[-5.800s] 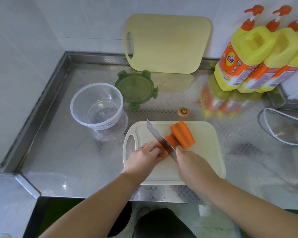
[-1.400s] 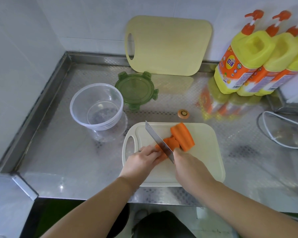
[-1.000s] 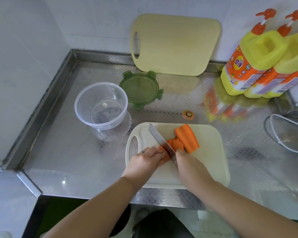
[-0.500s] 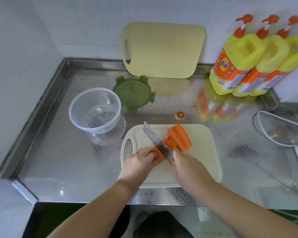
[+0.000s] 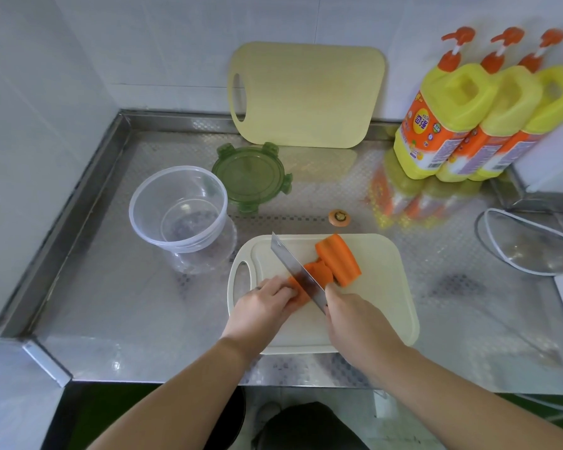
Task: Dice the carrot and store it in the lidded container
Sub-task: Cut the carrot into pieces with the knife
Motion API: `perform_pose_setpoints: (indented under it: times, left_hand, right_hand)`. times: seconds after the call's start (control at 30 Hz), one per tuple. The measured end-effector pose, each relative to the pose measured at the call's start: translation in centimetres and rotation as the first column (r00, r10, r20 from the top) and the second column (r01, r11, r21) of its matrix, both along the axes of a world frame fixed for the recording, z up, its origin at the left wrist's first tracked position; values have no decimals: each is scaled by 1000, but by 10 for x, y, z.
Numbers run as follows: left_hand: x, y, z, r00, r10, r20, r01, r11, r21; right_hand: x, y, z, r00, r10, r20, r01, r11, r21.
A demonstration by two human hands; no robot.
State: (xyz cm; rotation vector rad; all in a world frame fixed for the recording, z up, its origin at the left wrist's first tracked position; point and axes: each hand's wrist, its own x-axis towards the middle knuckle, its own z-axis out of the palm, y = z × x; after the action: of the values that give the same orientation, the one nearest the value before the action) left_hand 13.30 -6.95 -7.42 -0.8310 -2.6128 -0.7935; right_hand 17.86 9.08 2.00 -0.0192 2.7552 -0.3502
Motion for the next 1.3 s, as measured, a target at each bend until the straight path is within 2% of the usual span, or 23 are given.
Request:
perform_pose_setpoints:
  times: [0.5, 0.63, 0.73, 0.83, 0.97, 1.3]
  left_hand:
    - [-5, 0, -9, 996, -1, -86, 2, 1000, 16]
    - [-5, 0, -4, 995, -1, -98, 1, 1000, 2]
    - [-4, -2, 1, 994, -31, -102, 28, 999, -33]
    - [-2, -5, 4, 998, -17, -66, 16, 1000, -21]
    - [3, -2, 4, 1000, 19, -10, -19, 1000, 14]
    - [5, -2, 7, 1000, 13, 22, -13, 1000, -8]
  right_hand:
    - [-16, 6, -28, 991, 112, 73, -112, 994, -3]
    - [-21, 8, -33, 993, 63, 96, -61, 998, -19]
    - [-23, 10, -29, 993, -31, 118, 44, 994, -105]
    - [-18, 9, -16, 996, -79, 46, 83, 991, -107]
    - [-9, 6, -9, 998, -49, -30, 46, 995, -93]
    - [-2, -2, -10, 999, 9, -33, -9, 1000, 2]
